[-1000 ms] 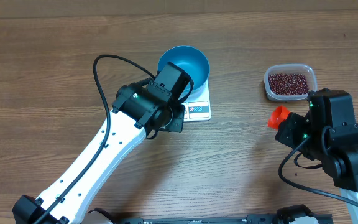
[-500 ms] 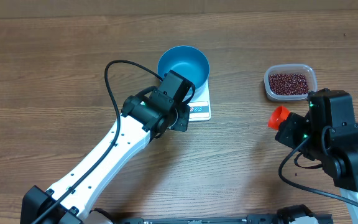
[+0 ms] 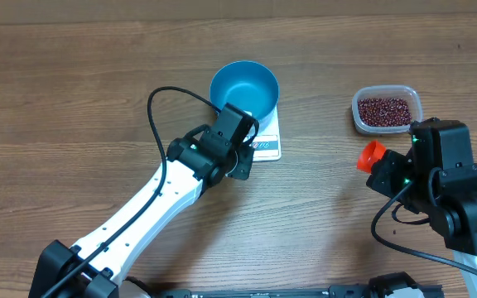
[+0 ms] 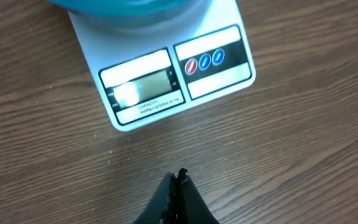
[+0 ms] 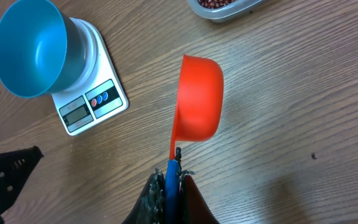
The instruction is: Scoop item into bowl and weigh 150g on scale
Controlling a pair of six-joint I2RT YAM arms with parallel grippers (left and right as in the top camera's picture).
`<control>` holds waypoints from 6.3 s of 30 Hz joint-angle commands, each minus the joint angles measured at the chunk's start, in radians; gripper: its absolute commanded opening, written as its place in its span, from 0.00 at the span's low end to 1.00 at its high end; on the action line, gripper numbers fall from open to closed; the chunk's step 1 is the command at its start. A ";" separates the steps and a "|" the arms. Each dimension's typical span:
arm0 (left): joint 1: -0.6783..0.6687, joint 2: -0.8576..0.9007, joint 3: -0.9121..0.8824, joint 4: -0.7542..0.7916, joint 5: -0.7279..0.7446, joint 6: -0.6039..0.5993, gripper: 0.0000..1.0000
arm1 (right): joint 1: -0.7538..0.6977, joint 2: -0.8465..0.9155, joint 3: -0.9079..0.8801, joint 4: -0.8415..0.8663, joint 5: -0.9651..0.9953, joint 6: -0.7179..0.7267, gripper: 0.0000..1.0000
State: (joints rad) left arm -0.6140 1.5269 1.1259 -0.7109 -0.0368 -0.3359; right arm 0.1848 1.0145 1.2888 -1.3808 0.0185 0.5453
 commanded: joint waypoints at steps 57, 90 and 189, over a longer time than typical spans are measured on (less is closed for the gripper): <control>-0.092 0.089 -0.027 0.215 -0.006 0.137 0.04 | 0.005 -0.004 0.027 0.005 0.014 -0.005 0.04; -0.103 0.240 -0.027 0.367 -0.076 0.130 0.07 | 0.005 -0.003 0.027 0.013 0.014 -0.005 0.04; -0.108 0.373 -0.027 0.482 -0.244 0.242 0.04 | 0.005 0.029 0.027 0.018 0.014 -0.031 0.04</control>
State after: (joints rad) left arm -0.7151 1.8816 1.1015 -0.2382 -0.2665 -0.1009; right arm 0.1848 1.0492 1.2888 -1.3697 0.0189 0.5198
